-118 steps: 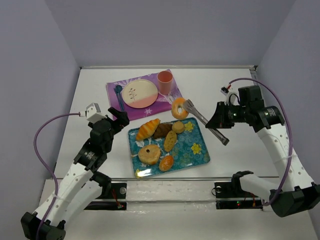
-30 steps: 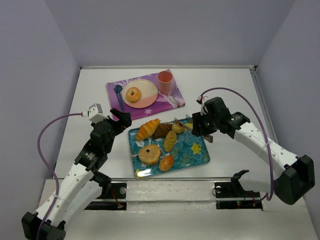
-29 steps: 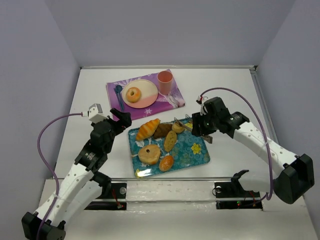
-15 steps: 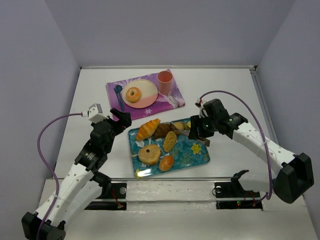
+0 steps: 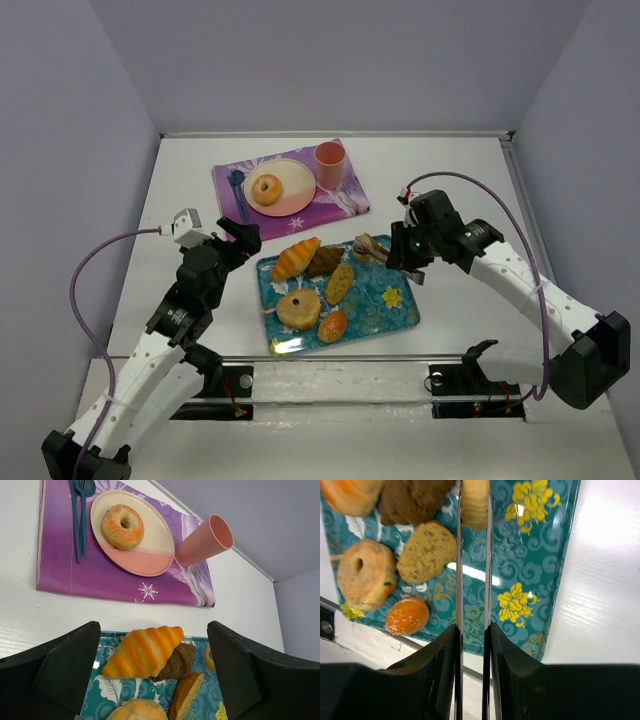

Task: Place the bread

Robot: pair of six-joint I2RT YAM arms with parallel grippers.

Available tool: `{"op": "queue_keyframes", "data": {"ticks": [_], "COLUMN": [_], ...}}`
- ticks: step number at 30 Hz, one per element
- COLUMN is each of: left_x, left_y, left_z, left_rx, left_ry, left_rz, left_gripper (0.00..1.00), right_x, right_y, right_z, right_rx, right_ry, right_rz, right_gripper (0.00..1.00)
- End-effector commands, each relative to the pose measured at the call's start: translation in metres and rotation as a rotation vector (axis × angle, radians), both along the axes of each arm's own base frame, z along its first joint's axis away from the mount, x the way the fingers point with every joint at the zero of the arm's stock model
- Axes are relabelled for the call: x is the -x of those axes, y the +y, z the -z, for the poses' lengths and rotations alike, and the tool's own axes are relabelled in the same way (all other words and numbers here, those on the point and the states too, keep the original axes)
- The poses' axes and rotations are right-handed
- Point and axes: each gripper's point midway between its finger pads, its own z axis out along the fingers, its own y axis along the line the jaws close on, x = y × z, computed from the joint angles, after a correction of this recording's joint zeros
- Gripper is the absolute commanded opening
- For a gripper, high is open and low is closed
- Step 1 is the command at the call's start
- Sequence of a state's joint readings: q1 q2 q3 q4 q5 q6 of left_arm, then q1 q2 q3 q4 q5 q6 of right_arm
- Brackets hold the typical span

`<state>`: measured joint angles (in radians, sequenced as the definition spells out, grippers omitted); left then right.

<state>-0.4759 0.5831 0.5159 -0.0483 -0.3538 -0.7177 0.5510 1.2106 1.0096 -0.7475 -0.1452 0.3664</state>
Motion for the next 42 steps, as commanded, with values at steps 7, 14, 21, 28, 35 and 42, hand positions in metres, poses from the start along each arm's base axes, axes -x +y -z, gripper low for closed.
{"op": "queue_keyframes", "data": {"ticks": [7,14,21,28,35,42], "left_x": [-0.002,-0.003,-0.005,-0.008,-0.007,-0.007], "left_y": [0.007,0.012,0.015,0.015,0.016,0.014], "left_z": [-0.005,-0.001,0.001,0.009,0.008,0.007], "left_rx": [-0.002,-0.015,-0.025,-0.044,-0.044,-0.040], "left_ry": [-0.039,-0.028,-0.018,0.005,0.002,-0.001], "left_rz": [-0.037,-0.063,-0.082,-0.090,-0.091,-0.084], "left_gripper": [0.99,0.99,0.99,0.99,0.99,0.99], "right_x": [-0.037,-0.132,-0.189,-0.223,-0.229,-0.224], "right_y": [0.070,0.114,0.155,0.167,0.167,0.160], "right_z": [-0.120,-0.113,-0.077,-0.037,-0.031,-0.046], "right_rx": [-0.304,-0.249,-0.247,-0.185,-0.164,-0.151], "right_ry": [-0.300,-0.357,-0.294,-0.239,-0.225,-0.255], "right_rz": [-0.263,-0.231,-0.246,-0.201,-0.197,-0.197], "right_gripper": [0.25,0.25,0.33,0.44,0.58,0.60]}}
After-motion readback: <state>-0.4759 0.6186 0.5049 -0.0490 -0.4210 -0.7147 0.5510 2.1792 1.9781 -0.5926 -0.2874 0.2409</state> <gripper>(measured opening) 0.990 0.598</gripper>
